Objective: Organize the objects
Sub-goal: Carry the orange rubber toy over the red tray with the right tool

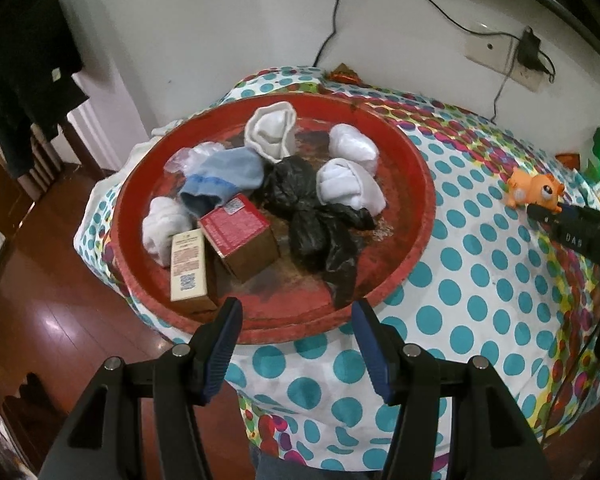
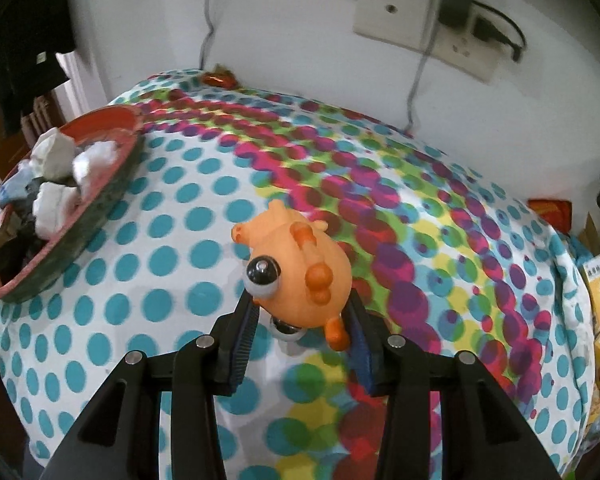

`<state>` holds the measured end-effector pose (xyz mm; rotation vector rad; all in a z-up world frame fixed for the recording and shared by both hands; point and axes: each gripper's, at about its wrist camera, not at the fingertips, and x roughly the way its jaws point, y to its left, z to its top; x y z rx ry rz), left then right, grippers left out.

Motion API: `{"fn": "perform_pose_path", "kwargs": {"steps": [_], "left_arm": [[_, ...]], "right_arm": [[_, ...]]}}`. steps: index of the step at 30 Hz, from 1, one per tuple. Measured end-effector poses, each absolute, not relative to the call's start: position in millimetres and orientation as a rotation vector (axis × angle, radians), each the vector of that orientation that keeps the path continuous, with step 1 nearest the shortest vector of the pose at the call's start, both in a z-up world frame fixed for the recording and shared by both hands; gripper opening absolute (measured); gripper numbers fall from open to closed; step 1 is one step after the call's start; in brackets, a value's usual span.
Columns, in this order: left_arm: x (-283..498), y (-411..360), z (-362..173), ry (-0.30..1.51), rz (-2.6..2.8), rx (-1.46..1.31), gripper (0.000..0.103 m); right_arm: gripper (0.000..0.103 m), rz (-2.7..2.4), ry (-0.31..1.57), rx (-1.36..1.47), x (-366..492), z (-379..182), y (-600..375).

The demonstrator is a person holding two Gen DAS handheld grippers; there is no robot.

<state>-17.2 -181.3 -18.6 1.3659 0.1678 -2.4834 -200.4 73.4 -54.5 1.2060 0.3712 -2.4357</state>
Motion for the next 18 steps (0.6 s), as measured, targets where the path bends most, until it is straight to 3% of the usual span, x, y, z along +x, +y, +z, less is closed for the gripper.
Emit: {"fn": "perform_pose_path", "kwargs": {"steps": [9, 18], "left_arm": [[-6.0, -207.0, -19.0, 0.324, -2.451, 1.353, 0.058], [0.8, -221.3, -18.3, 0.339, -2.410, 1.326, 0.058]], "right_arm": [[0.039, -2.380, 0.388, 1.169, -182.6, -47.5, 42.6], [0.039, -2.345, 0.387, 1.100, -168.7, -22.5, 13.8]]}}
